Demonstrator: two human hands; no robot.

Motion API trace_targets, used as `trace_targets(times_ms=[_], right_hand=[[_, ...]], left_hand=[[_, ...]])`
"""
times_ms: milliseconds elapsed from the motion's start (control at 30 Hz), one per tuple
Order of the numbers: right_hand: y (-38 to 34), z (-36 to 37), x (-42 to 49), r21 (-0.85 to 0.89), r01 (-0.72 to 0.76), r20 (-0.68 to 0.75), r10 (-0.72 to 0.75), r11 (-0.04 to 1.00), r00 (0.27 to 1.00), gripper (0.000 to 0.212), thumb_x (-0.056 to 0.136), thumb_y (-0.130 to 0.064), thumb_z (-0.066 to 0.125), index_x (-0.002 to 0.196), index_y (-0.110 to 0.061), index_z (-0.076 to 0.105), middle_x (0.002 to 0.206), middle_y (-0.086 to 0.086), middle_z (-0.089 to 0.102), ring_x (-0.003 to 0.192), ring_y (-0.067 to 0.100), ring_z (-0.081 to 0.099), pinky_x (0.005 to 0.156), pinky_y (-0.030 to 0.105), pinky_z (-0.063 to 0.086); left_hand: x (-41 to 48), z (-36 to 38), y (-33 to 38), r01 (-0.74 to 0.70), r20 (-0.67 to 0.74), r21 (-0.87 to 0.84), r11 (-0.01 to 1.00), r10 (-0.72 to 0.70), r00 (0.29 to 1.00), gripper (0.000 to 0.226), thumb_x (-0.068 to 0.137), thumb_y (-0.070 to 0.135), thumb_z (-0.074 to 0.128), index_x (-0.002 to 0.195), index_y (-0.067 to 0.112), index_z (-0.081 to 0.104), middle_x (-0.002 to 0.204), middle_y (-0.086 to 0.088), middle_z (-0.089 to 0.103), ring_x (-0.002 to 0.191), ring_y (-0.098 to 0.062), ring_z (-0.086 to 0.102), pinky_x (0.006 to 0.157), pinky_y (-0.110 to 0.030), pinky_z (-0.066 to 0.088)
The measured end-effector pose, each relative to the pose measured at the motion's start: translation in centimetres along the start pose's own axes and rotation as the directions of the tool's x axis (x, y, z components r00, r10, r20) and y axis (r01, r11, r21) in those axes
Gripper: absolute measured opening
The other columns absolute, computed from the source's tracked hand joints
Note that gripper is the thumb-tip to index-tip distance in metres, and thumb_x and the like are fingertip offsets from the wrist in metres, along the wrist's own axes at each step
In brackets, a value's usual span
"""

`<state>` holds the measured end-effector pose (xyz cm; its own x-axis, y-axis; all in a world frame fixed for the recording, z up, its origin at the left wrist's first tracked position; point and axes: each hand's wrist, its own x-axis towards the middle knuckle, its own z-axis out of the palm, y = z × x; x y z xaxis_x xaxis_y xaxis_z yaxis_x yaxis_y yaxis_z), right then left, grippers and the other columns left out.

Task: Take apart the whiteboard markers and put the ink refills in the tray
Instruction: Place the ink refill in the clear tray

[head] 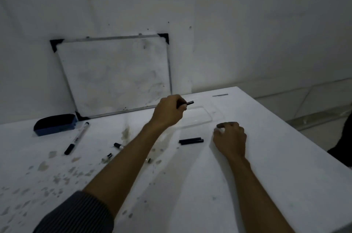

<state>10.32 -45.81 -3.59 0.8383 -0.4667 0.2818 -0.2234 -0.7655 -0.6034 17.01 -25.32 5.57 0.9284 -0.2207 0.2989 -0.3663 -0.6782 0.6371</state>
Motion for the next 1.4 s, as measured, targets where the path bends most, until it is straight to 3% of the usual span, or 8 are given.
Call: trace_targets(times_ms=[233, 433, 600, 800, 933, 1100, 1233, 1400], right_hand=[[0.7, 0.9, 0.8, 0.039, 0.013, -0.03, -0.012, 0.999, 0.999, 0.014, 0.085, -0.028, 0.07, 0.098, -0.025, 0.076, 0.117, 0.005, 0.065, 0.114, 0.031, 0.055, 0.101, 0.043, 0.041], [0.9, 1.2, 0.9, 0.01, 0.038, -0.028, -0.038, 0.999, 0.999, 0.017, 0.088, -0.035, 0.067, 0.104, -0.031, 0.072, 0.121, -0.002, 0.06, 0.12, 0.023, 0.05, 0.105, 0.038, 0.034], [0.8, 1.1, 1.0, 0.001, 0.051, 0.002, -0.051, 0.999, 0.999, 0.018, 0.089, -0.038, 0.065, 0.105, -0.033, 0.072, 0.121, -0.003, 0.062, 0.121, 0.024, 0.051, 0.104, 0.038, 0.031], [-1.2, 0.8, 0.4, 0.2, 0.152, 0.077, -0.17, 0.968, 0.982, 0.011, 0.092, -0.031, 0.066, 0.1, -0.027, 0.072, 0.107, -0.003, 0.072, 0.105, 0.023, 0.062, 0.094, 0.04, 0.042], [-4.1, 1.1, -2.0, 0.261, 0.321, 0.13, -0.363, 0.91, 0.923, 0.011, 0.093, -0.031, 0.065, 0.1, -0.026, 0.072, 0.099, -0.009, 0.071, 0.097, 0.018, 0.06, 0.09, 0.04, 0.045], [-6.6, 2.3, -5.4, 0.266, 0.416, 0.169, -0.467, 0.87, 0.868, 0.011, 0.093, -0.027, 0.065, 0.099, -0.025, 0.073, 0.094, -0.008, 0.071, 0.093, 0.019, 0.061, 0.091, 0.042, 0.049], [-6.5, 3.1, -6.2, 0.16, 0.456, 0.099, -0.474, 0.875, 0.875, 0.018, 0.089, -0.016, 0.065, 0.105, -0.023, 0.072, 0.096, -0.003, 0.071, 0.093, 0.024, 0.063, 0.088, 0.043, 0.047], [-4.8, 3.4, -6.0, -0.023, 0.398, 0.039, -0.397, 0.917, 0.917, 0.027, 0.085, -0.032, 0.072, 0.109, -0.02, 0.075, 0.107, 0.004, 0.07, 0.103, 0.03, 0.06, 0.088, 0.042, 0.039]], left_hand=[[8.4, 6.0, 0.7, 0.034, 0.242, 0.279, 0.96, -0.104, 0.965, 0.02, 0.087, 0.019, 0.076, 0.105, 0.015, 0.083, 0.102, -0.007, 0.08, 0.093, -0.023, 0.073, 0.08, -0.029, 0.058], [10.3, 8.8, -0.8, 0.071, 0.257, 0.368, 0.927, -0.175, 0.95, 0.021, 0.074, 0.012, 0.084, 0.094, 0.012, 0.084, 0.098, -0.007, 0.081, 0.09, -0.022, 0.076, 0.082, -0.038, 0.064], [9.8, 7.3, -0.2, 0.067, 0.22, 0.306, 0.95, -0.139, 0.966, 0.036, 0.078, 0.016, 0.087, 0.111, 0.005, 0.079, 0.112, -0.011, 0.078, 0.101, -0.024, 0.074, 0.091, -0.035, 0.06], [3.8, 1.3, 0.8, -0.031, 0.115, 0.158, 0.987, 0.013, 0.993, 0.026, 0.092, 0.018, 0.075, 0.117, 0.012, 0.077, 0.11, -0.007, 0.078, 0.09, -0.014, 0.072, 0.084, -0.024, 0.054], [-3.0, -3.5, -1.8, -0.095, 0.178, 0.191, 0.977, 0.06, 0.982, 0.022, 0.096, 0.028, 0.068, 0.117, 0.023, 0.076, 0.111, 0.004, 0.075, 0.099, -0.006, 0.064, 0.089, -0.025, 0.051], [-10.6, -8.1, -7.3, -0.133, 0.279, 0.341, 0.93, 0.035, 0.96, 0.032, 0.098, 0.02, 0.061, 0.128, 0.027, 0.071, 0.133, 0.004, 0.066, 0.124, -0.016, 0.054, 0.1, -0.024, 0.034], [-13.7, -8.0, -10.5, -0.209, 0.32, 0.366, 0.907, 0.088, 0.943, 0.04, 0.086, 0.034, 0.069, 0.125, 0.029, 0.073, 0.131, 0.006, 0.068, 0.123, -0.016, 0.055, 0.109, -0.037, 0.038], [-14.4, -5.5, -12.3, -0.243, 0.128, 0.34, 0.909, 0.212, 0.969, 0.039, 0.095, 0.053, 0.057, 0.116, 0.028, 0.078, 0.117, 0.009, 0.074, 0.124, -0.017, 0.058, 0.105, -0.04, 0.04]])
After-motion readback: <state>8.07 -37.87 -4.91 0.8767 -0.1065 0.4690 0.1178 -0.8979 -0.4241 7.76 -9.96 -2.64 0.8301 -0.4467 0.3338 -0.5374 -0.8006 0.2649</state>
